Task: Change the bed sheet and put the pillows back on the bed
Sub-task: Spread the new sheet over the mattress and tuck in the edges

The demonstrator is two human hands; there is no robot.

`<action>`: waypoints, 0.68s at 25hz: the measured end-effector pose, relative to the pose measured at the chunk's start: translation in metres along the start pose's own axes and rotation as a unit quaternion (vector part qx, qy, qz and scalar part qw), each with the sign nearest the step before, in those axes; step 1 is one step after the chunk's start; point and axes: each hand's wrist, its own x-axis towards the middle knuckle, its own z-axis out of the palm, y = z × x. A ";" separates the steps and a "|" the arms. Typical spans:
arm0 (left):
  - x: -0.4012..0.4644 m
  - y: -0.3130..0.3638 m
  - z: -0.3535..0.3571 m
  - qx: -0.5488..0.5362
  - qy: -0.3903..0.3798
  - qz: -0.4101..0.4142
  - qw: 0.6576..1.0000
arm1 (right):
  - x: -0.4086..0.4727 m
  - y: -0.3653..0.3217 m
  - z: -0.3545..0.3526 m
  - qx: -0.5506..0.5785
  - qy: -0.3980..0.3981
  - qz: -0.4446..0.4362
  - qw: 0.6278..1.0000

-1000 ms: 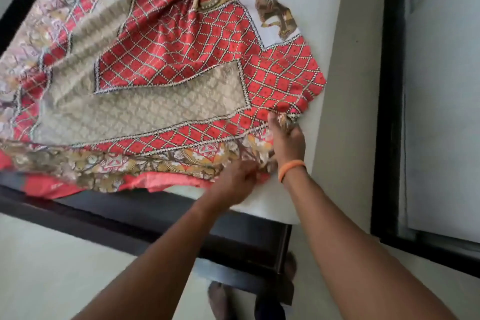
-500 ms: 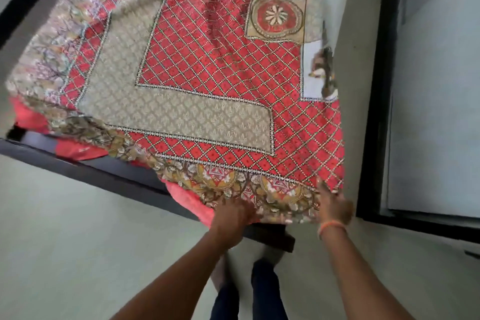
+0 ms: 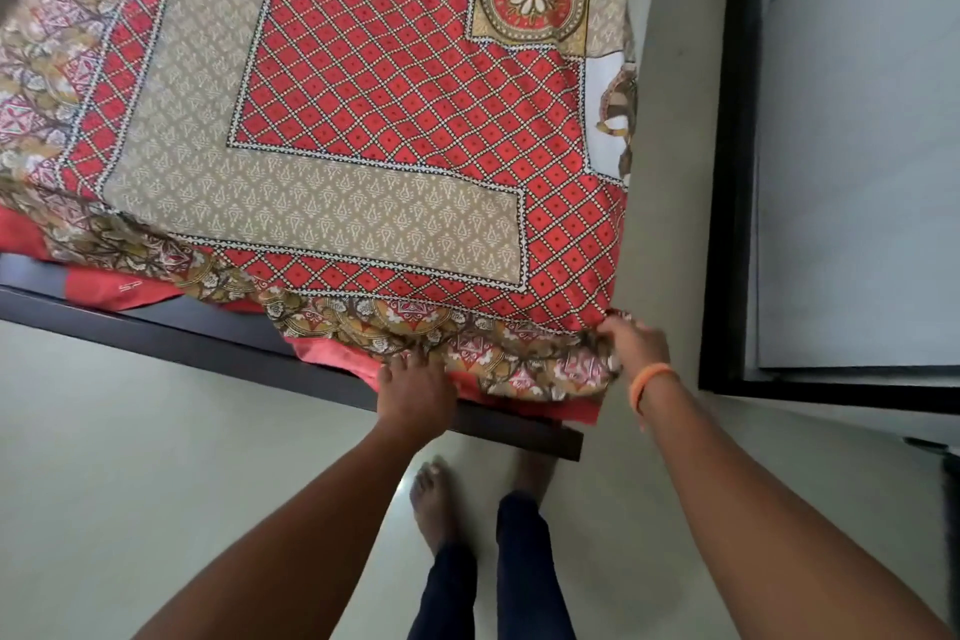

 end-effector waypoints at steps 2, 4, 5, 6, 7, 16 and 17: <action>0.005 -0.015 0.003 0.033 -0.029 -0.001 0.999 | 0.008 -0.016 0.005 0.098 -0.030 -0.027 0.994; 0.007 -0.023 0.007 0.036 -0.040 0.025 0.998 | 0.010 -0.014 0.008 0.092 -0.046 -0.064 0.993; 0.009 -0.023 0.007 -0.001 -0.031 0.043 0.999 | 0.007 -0.007 0.007 0.052 -0.049 -0.090 0.993; 0.013 -0.021 0.008 -0.063 -0.023 0.067 0.996 | 0.004 0.003 0.004 0.002 -0.046 -0.121 0.992; 0.014 -0.016 0.007 -0.108 -0.034 0.094 0.989 | 0.001 0.013 0.000 -0.043 -0.033 -0.152 0.987; 0.015 0.065 -0.052 0.153 -0.033 0.219 0.963 | -0.009 -0.011 -0.011 0.062 0.026 -0.051 0.996; 0.017 0.082 -0.067 0.081 0.021 0.239 0.967 | -0.004 -0.026 -0.015 0.106 -0.019 -0.029 0.994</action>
